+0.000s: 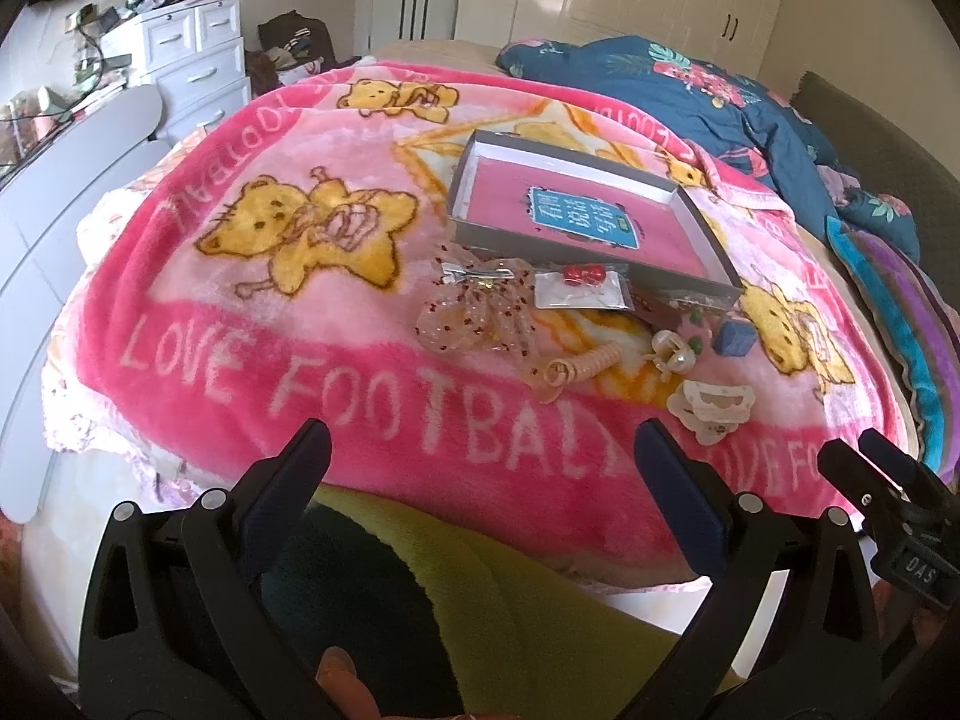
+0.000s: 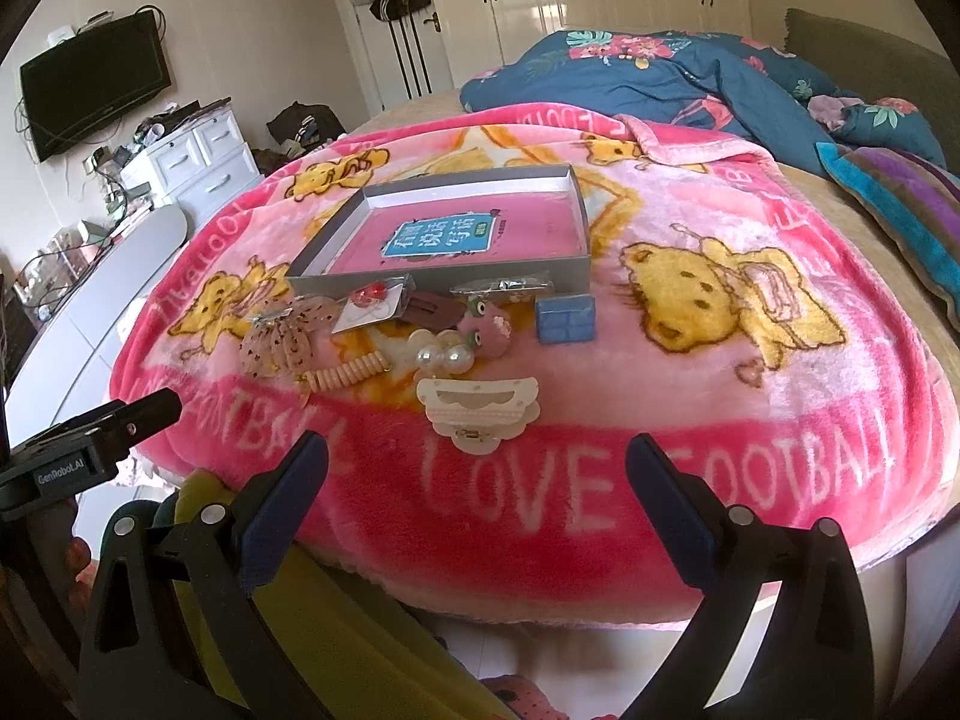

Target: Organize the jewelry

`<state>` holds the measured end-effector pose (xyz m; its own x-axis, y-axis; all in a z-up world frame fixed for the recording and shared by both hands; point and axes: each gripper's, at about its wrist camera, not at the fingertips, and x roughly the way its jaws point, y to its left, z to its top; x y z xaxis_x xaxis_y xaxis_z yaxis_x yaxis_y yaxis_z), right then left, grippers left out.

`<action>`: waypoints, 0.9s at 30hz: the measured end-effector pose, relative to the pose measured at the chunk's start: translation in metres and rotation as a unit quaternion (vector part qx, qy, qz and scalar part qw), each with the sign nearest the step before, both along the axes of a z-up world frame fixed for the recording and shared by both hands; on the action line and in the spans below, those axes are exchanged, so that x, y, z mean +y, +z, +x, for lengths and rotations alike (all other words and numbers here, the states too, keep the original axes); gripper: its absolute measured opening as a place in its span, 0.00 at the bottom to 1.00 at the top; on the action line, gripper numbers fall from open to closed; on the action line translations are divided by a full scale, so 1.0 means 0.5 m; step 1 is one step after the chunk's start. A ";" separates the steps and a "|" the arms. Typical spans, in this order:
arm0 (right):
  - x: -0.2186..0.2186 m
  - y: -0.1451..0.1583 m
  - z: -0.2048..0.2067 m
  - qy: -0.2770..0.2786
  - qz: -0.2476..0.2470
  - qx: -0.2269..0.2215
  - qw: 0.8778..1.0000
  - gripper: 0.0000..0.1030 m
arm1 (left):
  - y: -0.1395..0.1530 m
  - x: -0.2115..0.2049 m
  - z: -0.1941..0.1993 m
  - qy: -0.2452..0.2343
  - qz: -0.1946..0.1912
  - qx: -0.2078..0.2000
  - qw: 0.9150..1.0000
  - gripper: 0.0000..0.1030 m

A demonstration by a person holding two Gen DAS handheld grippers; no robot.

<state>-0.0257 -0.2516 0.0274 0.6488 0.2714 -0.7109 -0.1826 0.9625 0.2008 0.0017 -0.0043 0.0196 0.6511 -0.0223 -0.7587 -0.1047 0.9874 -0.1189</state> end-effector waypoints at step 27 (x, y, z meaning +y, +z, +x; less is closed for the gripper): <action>0.053 -0.122 0.135 0.003 -0.024 0.064 0.998 0.96 | -0.100 0.096 0.194 0.011 -0.045 0.069 0.997 0.92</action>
<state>0.0416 -0.2250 -0.0337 0.5504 0.2387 -0.8000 -0.1653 0.9704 0.1758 0.0990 0.0437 -0.0303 0.5421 -0.0817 -0.8364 -0.1470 0.9707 -0.1900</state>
